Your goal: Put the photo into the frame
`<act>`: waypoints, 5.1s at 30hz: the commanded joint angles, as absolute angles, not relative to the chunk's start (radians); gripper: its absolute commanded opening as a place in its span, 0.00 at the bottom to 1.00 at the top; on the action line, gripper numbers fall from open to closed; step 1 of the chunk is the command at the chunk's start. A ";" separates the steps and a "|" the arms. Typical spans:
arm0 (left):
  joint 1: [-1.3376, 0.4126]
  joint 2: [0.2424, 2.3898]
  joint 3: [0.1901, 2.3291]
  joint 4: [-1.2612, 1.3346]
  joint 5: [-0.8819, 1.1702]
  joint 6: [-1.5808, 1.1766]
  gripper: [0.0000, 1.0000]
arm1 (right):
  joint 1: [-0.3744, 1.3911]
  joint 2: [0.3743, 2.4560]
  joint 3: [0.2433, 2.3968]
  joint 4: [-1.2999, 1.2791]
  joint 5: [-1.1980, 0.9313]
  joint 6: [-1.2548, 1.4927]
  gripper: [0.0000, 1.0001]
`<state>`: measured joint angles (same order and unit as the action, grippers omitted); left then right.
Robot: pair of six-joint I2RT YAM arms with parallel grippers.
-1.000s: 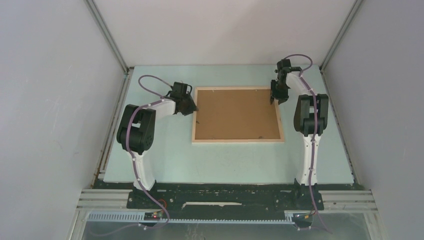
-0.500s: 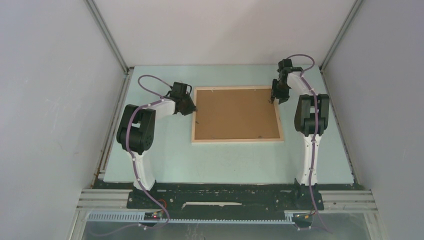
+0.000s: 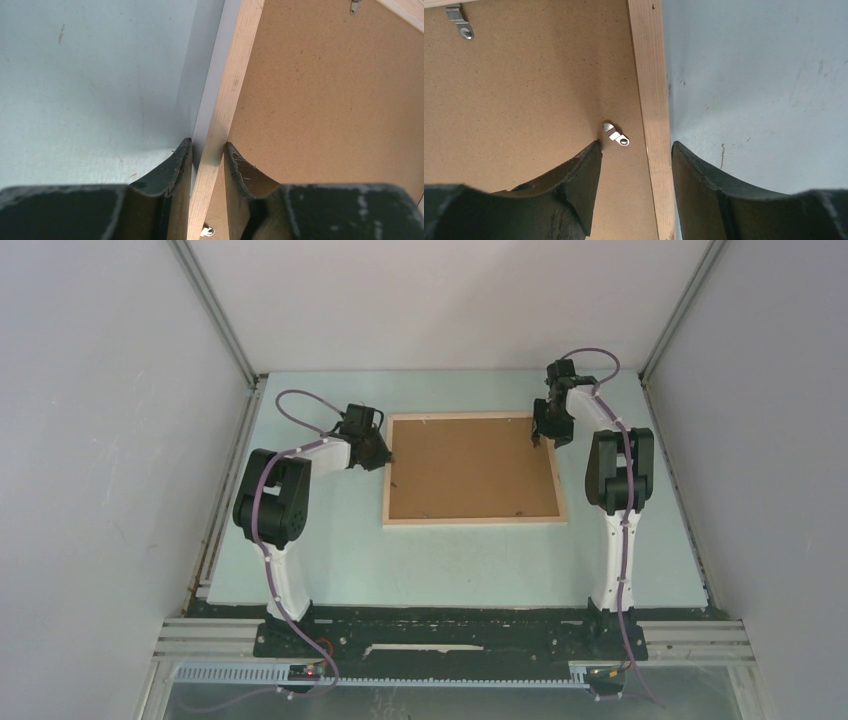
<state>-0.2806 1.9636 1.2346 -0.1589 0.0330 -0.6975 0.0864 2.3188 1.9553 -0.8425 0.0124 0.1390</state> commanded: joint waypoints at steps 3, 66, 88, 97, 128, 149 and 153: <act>-0.286 1.950 1.252 -0.176 0.047 -0.684 0.24 | 0.110 2.383 2.062 -0.873 -0.028 0.158 0.56; -0.240 1.549 0.847 0.113 0.016 -0.717 0.89 | 0.327 1.438 1.024 -0.414 -0.022 0.324 0.78; -0.532 0.966 0.350 0.465 0.038 -0.631 1.00 | 0.285 0.769 0.546 -0.345 0.036 0.751 1.00; -0.544 1.034 0.367 0.481 -0.024 -0.627 1.00 | 0.301 1.070 0.569 -0.247 -0.086 1.185 0.90; -0.545 0.999 0.322 0.554 -0.032 -0.631 1.00 | 0.501 1.594 0.847 -0.426 -0.151 1.604 0.59; -0.545 0.963 0.301 0.552 -0.045 -0.629 1.00 | 0.441 1.706 0.850 -0.432 -0.116 1.650 0.29; -0.545 0.967 0.305 0.552 -0.047 -0.630 1.00 | 0.420 1.669 0.850 -0.411 -0.093 1.478 0.07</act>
